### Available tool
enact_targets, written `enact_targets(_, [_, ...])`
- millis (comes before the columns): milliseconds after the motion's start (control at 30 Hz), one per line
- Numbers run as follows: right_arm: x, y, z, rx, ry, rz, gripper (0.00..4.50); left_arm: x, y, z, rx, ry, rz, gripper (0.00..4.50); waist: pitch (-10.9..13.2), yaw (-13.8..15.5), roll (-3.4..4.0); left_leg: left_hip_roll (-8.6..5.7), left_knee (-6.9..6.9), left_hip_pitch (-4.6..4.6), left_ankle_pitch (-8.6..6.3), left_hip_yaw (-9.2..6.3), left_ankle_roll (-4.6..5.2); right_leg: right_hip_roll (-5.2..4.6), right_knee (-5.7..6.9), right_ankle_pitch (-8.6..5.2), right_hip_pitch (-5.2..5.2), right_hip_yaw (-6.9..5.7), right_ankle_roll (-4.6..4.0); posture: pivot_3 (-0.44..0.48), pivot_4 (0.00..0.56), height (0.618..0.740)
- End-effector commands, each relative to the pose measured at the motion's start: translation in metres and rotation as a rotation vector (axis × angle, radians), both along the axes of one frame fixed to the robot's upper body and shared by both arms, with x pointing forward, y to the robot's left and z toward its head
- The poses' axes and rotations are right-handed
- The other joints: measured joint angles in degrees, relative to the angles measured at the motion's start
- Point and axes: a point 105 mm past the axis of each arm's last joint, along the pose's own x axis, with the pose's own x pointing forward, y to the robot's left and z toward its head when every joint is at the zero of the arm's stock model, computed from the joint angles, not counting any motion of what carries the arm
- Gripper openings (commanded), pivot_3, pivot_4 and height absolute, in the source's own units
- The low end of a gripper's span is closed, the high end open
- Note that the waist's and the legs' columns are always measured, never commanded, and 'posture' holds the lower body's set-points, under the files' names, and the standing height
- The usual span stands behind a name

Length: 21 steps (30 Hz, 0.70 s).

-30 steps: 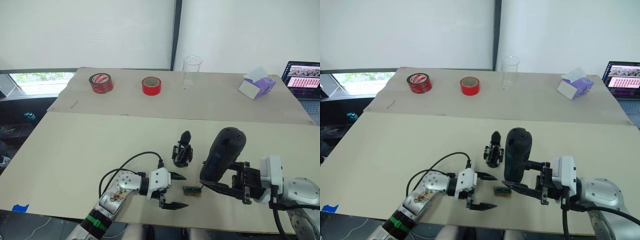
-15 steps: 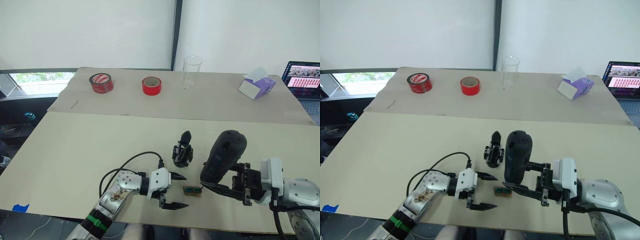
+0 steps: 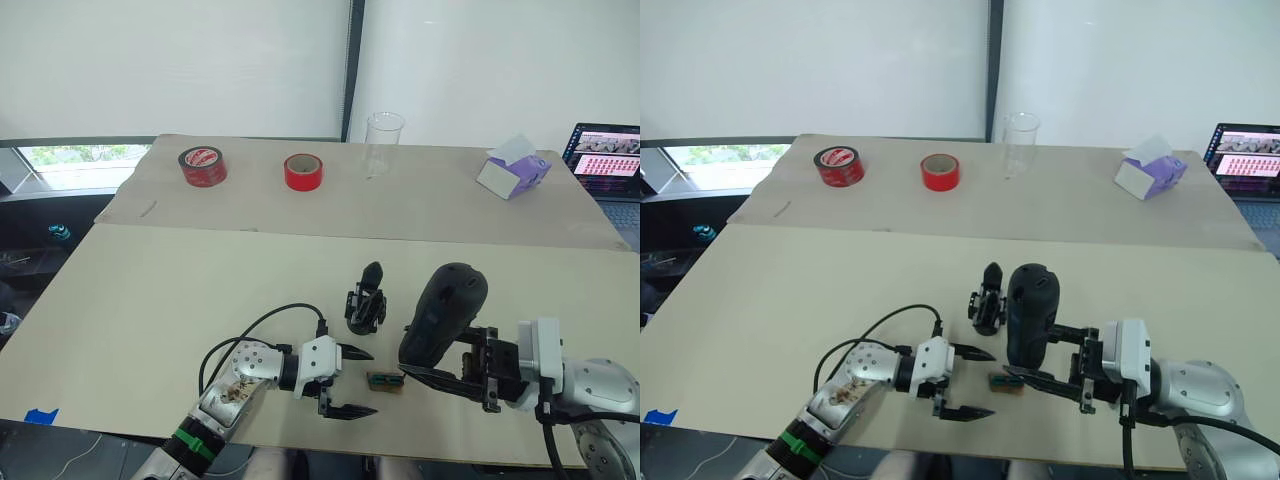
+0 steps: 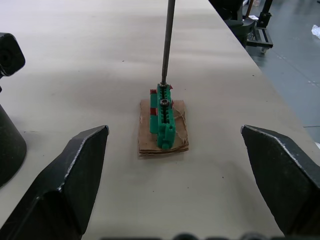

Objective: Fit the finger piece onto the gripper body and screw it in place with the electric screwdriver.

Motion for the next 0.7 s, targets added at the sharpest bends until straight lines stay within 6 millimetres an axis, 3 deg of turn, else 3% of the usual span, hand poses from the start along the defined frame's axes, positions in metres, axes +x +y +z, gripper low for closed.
enact_targets(33, [-0.0026,0.002,0.0041,0.006,-0.035,0.012,1.92,-0.0045,0.0008,-0.0109,0.026,0.034,-0.005,4.5,0.0,0.0,0.0,0.0,0.0,0.0,0.0,0.0,0.0,0.0,0.0,0.01,0.0,0.0,-0.01,0.0,0.15,0.74])
enact_targets(700, [-0.002,0.002,0.0026,0.01,-0.034,0.006,1.92,-0.003,0.0023,-0.008,0.028,0.021,-0.005,4.5,0.0,0.0,-0.01,0.0,0.0,0.02,-0.01,-0.01,-0.01,-0.01,-0.01,0.0,0.0,-0.01,0.02,0.0,0.15,0.74])
